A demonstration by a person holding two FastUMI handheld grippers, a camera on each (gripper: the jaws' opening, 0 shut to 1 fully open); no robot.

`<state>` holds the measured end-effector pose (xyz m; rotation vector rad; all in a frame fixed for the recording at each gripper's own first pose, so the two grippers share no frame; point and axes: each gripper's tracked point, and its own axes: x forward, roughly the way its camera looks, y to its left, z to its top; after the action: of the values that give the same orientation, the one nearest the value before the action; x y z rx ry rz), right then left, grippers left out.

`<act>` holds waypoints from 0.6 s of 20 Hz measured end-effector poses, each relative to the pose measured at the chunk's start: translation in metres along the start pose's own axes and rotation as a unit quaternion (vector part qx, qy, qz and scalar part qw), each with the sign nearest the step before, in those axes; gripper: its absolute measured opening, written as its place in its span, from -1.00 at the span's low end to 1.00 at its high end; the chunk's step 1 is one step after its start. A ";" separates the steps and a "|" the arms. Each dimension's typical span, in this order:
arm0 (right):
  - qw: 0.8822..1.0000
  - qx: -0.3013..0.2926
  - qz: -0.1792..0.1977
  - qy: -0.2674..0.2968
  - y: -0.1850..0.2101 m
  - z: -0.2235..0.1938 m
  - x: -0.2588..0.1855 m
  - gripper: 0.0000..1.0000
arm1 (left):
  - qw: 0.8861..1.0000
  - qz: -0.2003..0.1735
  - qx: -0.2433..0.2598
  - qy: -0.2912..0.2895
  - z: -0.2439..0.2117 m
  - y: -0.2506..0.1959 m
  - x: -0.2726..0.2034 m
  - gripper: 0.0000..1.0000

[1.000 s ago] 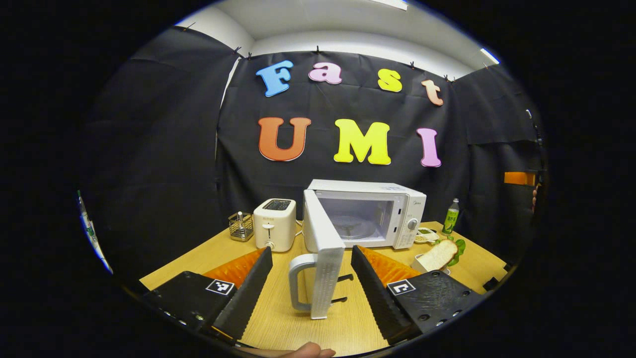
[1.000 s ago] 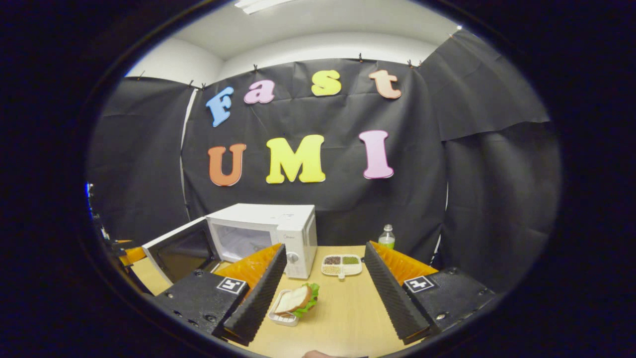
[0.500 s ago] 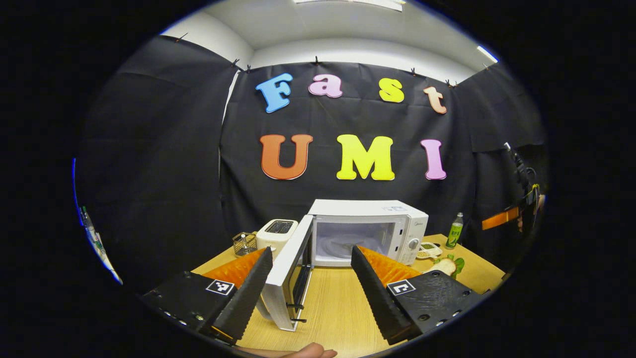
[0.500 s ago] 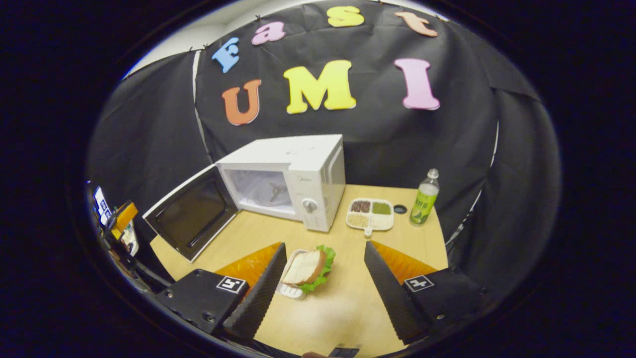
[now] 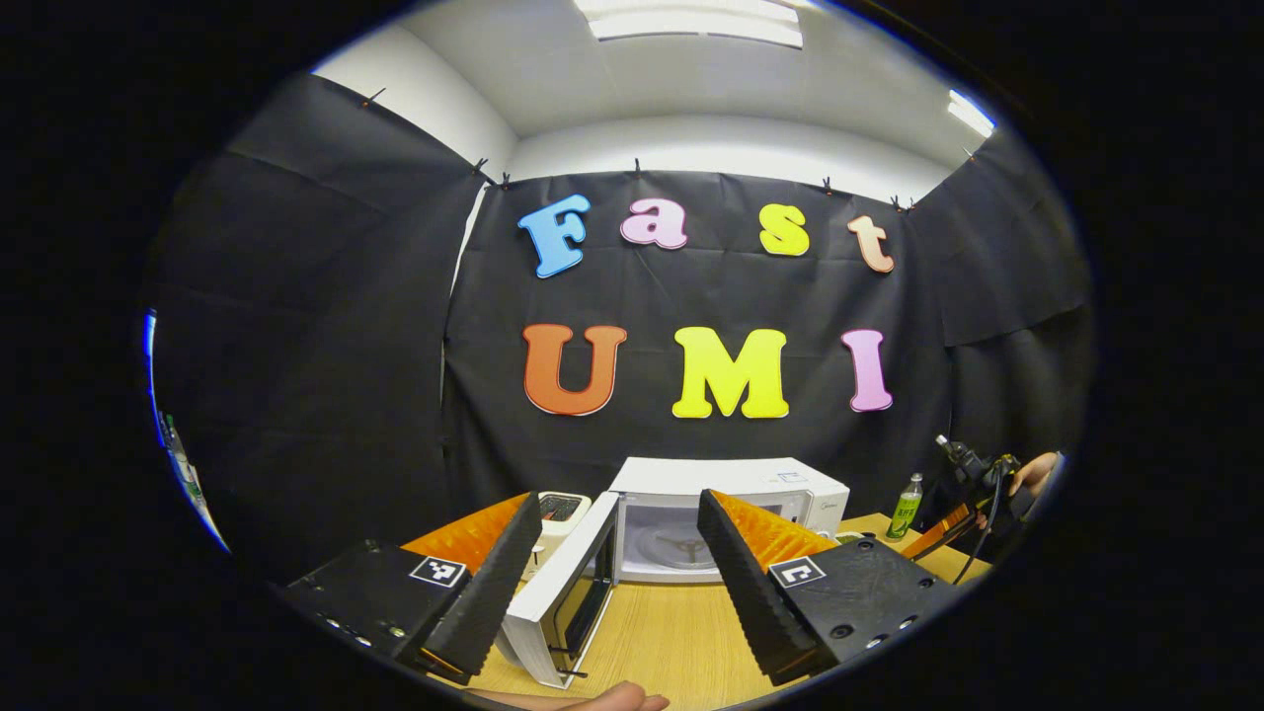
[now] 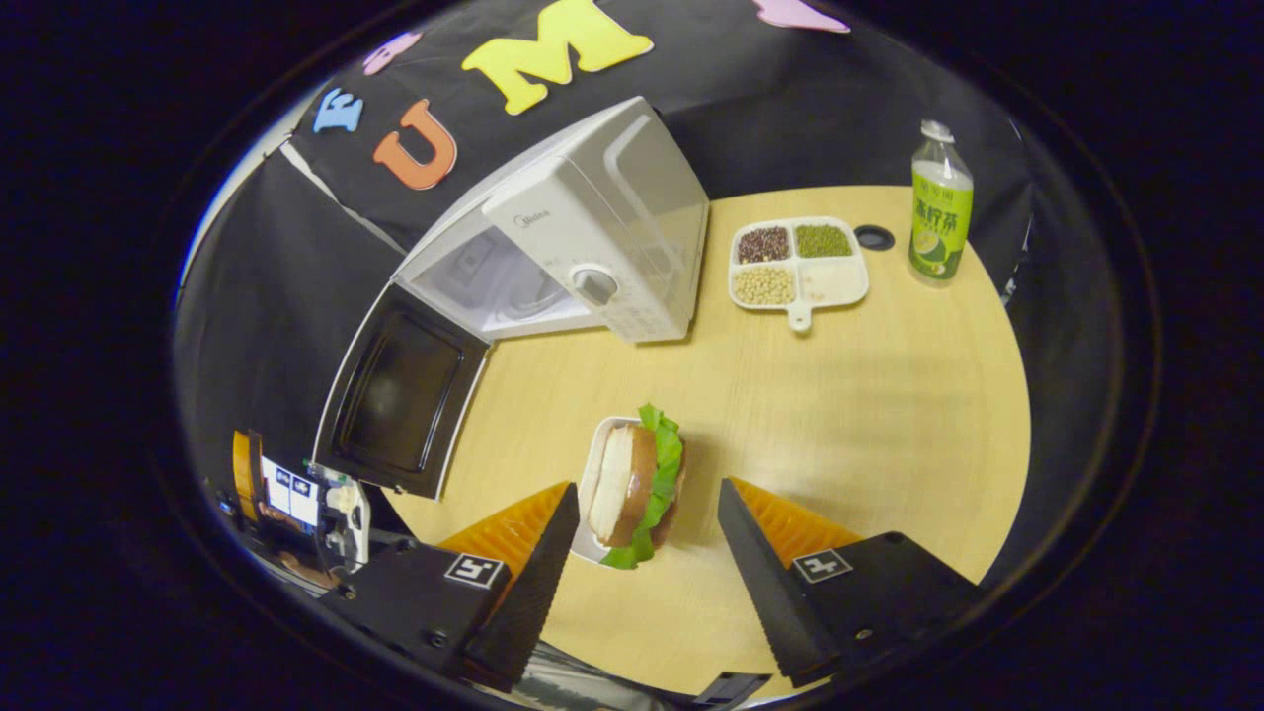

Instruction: Open the microwave oven with the left hand, put the food in, and close the microwave oven.

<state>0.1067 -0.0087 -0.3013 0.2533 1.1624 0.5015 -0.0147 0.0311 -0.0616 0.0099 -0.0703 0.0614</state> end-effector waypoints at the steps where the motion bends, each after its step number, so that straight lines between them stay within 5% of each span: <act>1: 1.000 0.012 0.018 0.008 0.001 -0.002 0.006 0.58 | 1.000 0.003 0.007 -0.003 0.003 -0.001 0.001 0.89; 4: 0.997 0.050 0.054 0.032 0.000 -0.006 0.022 0.38 | 1.000 0.001 0.022 0.007 -0.002 -0.011 0.003 1.00; 5: 0.995 0.064 0.061 0.041 -0.001 -0.008 0.027 0.59 | 1.000 -0.007 0.023 0.008 -0.002 -0.016 0.004 0.90; 7: 0.993 0.084 0.069 0.051 -0.005 -0.011 0.034 0.48 | 1.000 -0.017 0.018 0.006 -0.002 -0.026 0.008 0.90; 8: 0.990 0.095 0.080 0.061 -0.004 -0.015 0.035 0.31 | 1.000 -0.020 0.014 0.010 -0.006 -0.027 0.008 0.90; 9: 0.988 0.111 0.091 0.064 0.001 -0.018 0.034 -0.13 | 1.000 -0.023 0.009 0.016 -0.009 -0.028 0.009 0.69; 10: 0.988 0.103 0.095 0.065 0.000 -0.021 0.030 -0.37 | 0.999 -0.025 0.007 0.019 -0.011 -0.029 0.008 0.90; 11: 0.990 0.089 0.096 0.061 -0.001 -0.023 0.026 -0.29 | 0.999 -0.027 0.008 0.018 -0.011 -0.029 0.008 0.90; 12: 0.992 0.079 0.089 0.052 -0.002 -0.022 0.021 -0.47 | 0.999 -0.027 0.009 0.017 -0.009 -0.028 0.007 0.90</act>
<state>0.0936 -0.0013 -0.3278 0.4762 1.2893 0.5848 -0.0050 0.0032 -0.0701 0.0287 -0.0345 0.0077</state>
